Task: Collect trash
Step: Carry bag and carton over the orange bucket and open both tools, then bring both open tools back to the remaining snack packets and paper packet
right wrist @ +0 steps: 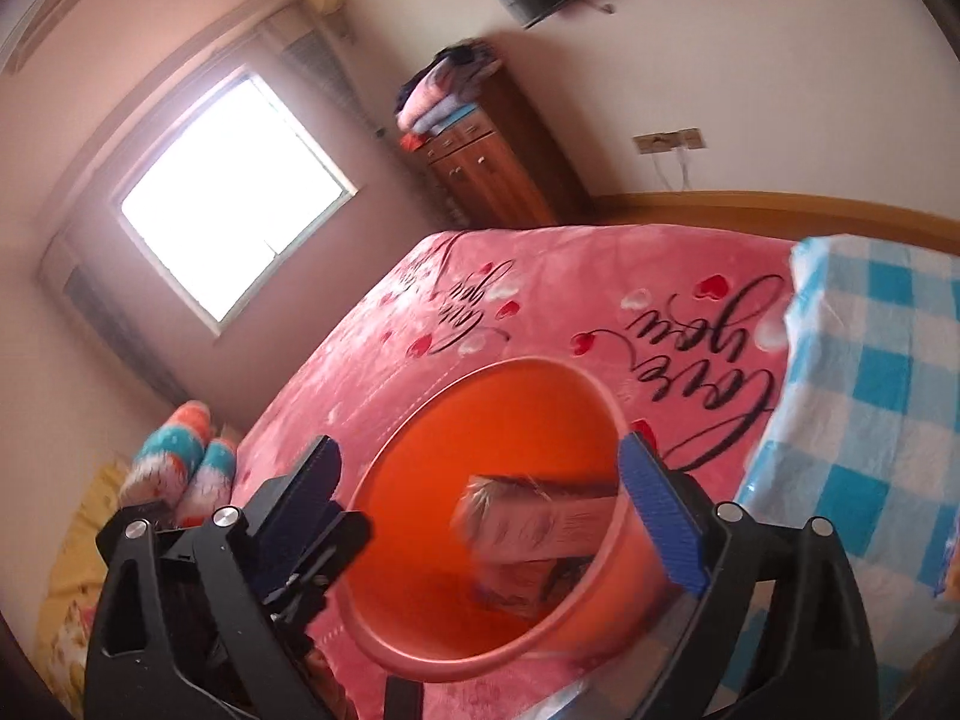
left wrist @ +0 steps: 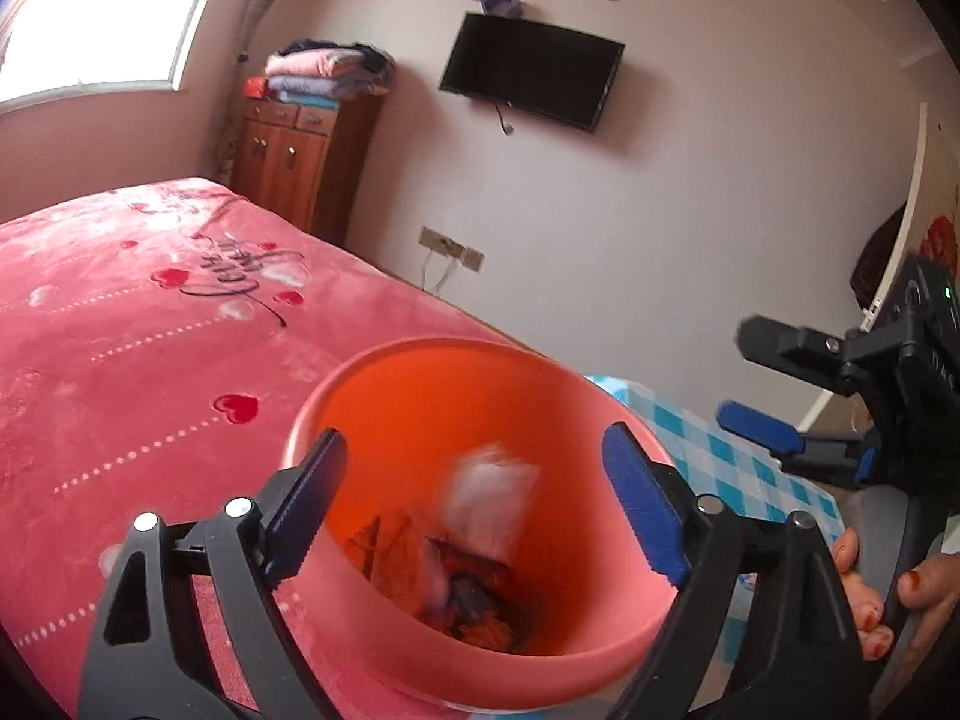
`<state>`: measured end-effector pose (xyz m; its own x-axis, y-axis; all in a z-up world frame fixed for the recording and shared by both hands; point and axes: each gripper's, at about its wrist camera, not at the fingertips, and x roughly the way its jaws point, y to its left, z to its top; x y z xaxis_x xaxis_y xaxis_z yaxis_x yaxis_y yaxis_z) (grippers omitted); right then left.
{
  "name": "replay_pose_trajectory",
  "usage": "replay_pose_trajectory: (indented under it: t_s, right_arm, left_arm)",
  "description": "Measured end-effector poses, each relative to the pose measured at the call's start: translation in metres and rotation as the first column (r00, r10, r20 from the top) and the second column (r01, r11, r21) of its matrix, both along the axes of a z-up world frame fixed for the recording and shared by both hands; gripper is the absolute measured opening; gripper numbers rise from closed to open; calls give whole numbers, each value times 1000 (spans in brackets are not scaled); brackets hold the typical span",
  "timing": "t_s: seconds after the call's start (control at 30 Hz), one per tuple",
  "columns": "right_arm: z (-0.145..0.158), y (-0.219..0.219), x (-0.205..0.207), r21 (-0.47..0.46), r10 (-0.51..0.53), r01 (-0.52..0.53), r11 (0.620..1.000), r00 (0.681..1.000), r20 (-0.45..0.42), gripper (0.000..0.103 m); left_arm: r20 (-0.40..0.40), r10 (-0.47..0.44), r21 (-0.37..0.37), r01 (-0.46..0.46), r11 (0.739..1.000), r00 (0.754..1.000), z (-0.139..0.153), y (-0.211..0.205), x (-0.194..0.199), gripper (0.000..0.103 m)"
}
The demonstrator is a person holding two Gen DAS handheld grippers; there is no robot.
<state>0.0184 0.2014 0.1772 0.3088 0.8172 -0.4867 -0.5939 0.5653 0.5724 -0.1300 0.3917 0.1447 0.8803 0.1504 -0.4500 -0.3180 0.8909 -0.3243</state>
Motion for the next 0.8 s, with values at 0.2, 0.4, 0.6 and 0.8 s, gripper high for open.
replay_pose_trajectory:
  t_s: [0.2, 0.4, 0.6, 0.8]
  right_arm:
    - [3, -48, -9, 20, -143, 141, 990, 980, 136, 98]
    - [-10, -89, -25, -8, -246, 253, 967, 947, 206, 98]
    - [-33, -135, -52, -64, -342, 367, 928, 908, 243, 98]
    - [-51, -181, -72, -100, -428, 463, 881, 868, 250, 98]
  left_arm:
    - [114, 12, 59, -19, 998, 993, 7, -13, -14, 94]
    - [146, -96, 127, 77, 989, 985, 9, -47, -16, 94]
    - [93, -179, 177, 161, 971, 979, 2, -80, -14, 94]
    - [47, -252, 122, 244, 962, 967, -10, -100, -10, 94]
